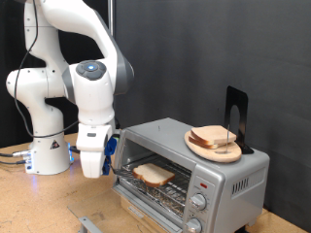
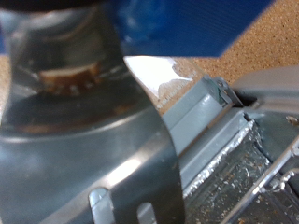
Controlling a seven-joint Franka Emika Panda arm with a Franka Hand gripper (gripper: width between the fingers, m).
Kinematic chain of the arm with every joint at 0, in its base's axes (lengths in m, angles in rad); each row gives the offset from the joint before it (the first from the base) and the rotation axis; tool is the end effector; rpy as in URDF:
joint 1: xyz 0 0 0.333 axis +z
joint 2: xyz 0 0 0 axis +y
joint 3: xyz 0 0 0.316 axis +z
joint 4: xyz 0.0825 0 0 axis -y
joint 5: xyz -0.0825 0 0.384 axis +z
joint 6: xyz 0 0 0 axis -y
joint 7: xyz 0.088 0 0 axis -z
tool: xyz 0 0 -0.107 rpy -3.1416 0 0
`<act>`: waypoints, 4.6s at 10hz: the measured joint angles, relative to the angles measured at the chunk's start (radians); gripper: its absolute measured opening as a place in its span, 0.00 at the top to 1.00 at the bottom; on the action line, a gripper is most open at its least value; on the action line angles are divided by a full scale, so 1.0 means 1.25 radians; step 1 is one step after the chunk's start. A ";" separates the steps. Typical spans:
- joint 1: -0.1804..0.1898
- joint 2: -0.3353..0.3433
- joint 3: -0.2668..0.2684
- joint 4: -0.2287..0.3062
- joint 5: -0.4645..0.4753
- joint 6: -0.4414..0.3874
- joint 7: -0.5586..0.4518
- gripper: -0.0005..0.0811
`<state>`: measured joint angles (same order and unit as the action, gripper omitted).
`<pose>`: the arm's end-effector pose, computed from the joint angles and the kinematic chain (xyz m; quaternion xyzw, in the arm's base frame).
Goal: Make a piece of toast with the oven
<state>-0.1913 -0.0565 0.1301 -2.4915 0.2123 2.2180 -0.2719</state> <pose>0.4396 -0.0205 0.2914 -0.9910 -0.0312 0.0940 0.0903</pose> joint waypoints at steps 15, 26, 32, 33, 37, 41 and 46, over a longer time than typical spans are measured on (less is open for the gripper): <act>0.012 0.002 0.044 0.001 0.058 0.042 -0.020 0.50; -0.077 -0.203 -0.104 -0.157 0.187 0.015 -0.210 0.50; -0.069 -0.356 -0.109 -0.129 0.295 -0.177 -0.278 0.50; -0.069 -0.386 -0.108 -0.129 0.303 -0.192 -0.265 0.50; -0.060 -0.399 -0.105 -0.129 0.325 -0.213 -0.267 0.50; -0.001 -0.400 -0.035 -0.073 0.374 -0.245 -0.195 0.50; 0.030 -0.347 0.104 0.002 0.394 -0.163 -0.054 0.50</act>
<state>-0.1540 -0.4907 0.2600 -2.4892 0.7052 2.0143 -0.3390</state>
